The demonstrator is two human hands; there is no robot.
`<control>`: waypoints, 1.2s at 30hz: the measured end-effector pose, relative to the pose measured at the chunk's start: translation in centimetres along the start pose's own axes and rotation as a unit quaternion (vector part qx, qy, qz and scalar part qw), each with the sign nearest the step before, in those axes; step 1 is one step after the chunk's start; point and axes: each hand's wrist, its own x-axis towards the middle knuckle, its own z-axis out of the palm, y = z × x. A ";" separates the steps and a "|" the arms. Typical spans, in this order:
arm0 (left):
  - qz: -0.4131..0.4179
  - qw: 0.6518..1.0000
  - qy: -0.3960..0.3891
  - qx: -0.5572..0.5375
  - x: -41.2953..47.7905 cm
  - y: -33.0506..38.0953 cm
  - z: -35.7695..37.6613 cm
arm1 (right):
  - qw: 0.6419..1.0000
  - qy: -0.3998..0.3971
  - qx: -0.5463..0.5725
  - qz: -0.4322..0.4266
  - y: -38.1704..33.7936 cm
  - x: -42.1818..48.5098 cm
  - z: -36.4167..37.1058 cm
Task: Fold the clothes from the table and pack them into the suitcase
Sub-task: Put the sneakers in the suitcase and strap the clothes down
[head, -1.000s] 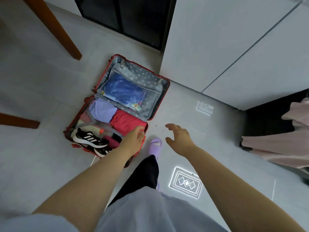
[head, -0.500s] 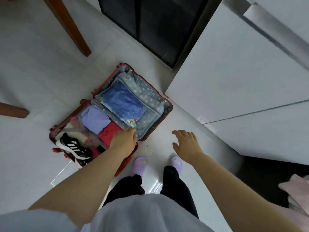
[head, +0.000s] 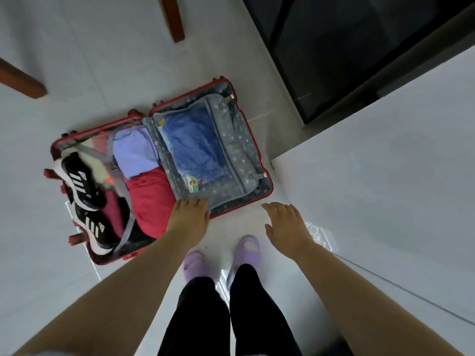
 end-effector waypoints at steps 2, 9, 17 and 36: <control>0.004 0.999 0.004 -0.034 2.5 1.6 2.0 | 1.000 -0.002 0.009 -0.002 1.8 2.4 1.9; 0.077 0.997 0.021 0.021 14.9 6.3 8.4 | 0.997 0.052 0.045 0.035 8.0 11.6 9.7; 0.208 0.951 0.045 0.222 30.0 8.7 14.0 | 0.990 0.088 0.073 0.087 14.4 21.0 18.0; 0.432 0.819 0.207 0.316 39.4 6.9 16.2 | 0.979 0.166 0.037 0.111 14.5 28.9 19.4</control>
